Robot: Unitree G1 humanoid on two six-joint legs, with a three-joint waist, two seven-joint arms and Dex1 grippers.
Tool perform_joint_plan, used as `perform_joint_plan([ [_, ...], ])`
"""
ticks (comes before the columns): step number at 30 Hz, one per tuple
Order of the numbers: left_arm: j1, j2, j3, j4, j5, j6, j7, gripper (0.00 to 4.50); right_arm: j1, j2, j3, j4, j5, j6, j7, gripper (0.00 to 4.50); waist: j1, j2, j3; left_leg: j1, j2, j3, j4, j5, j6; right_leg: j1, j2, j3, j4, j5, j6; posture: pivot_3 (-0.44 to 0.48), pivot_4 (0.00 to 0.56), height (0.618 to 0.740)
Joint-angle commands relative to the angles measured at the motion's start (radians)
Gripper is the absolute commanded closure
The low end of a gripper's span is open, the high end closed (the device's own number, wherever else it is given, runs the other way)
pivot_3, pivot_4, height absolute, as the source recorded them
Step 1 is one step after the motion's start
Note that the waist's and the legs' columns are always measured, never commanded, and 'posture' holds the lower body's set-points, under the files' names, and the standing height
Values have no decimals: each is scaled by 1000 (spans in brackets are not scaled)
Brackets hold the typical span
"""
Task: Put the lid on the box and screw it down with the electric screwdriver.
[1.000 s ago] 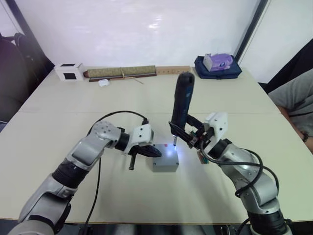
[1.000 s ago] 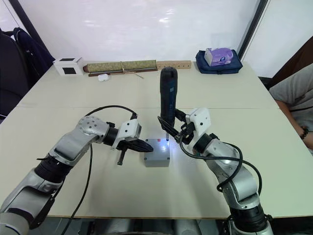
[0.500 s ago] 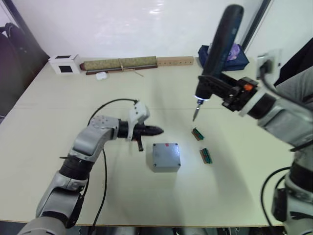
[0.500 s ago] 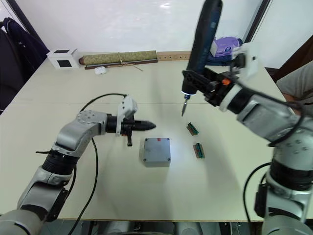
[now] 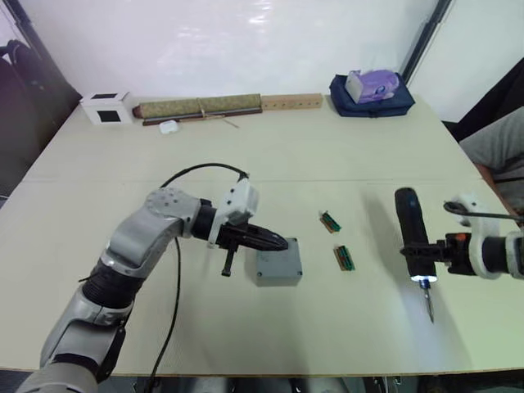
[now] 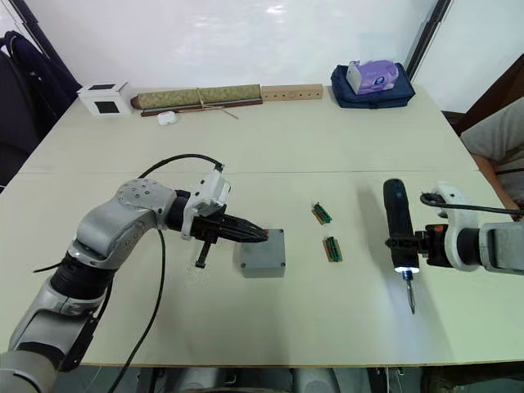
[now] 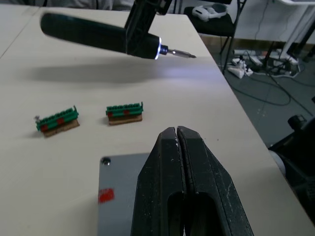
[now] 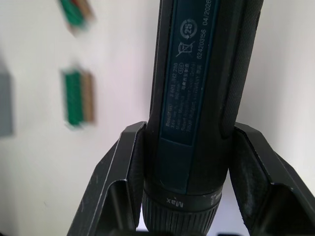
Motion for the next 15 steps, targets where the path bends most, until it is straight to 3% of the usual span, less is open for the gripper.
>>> perform_joint_plan([
  [1,-5,5,2,-40,-13,-7,3,4500,-53,-18,16,35,-96,3,46,2673,-1,0,0,0,1,0,0,0,0,0,1,0,0,0,0,0,150,740],
  [12,2,-6,7,-26,0,-9,61,4500,-77,24,83,21,-331,-16,192,2673,4,0,0,0,3,0,0,0,0,-1,4,0,1,0,0,0,150,740],
  [14,1,-5,7,-21,0,-11,62,4500,-78,25,90,10,-365,-18,217,1657,4,0,0,0,3,0,2,0,0,-1,4,0,1,0,0,0,150,740],
  [15,0,-4,8,-18,1,-6,66,4500,-90,36,77,14,-378,-11,215,1482,4,0,0,0,3,0,2,0,0,-1,4,0,1,0,0,0,150,740],
])
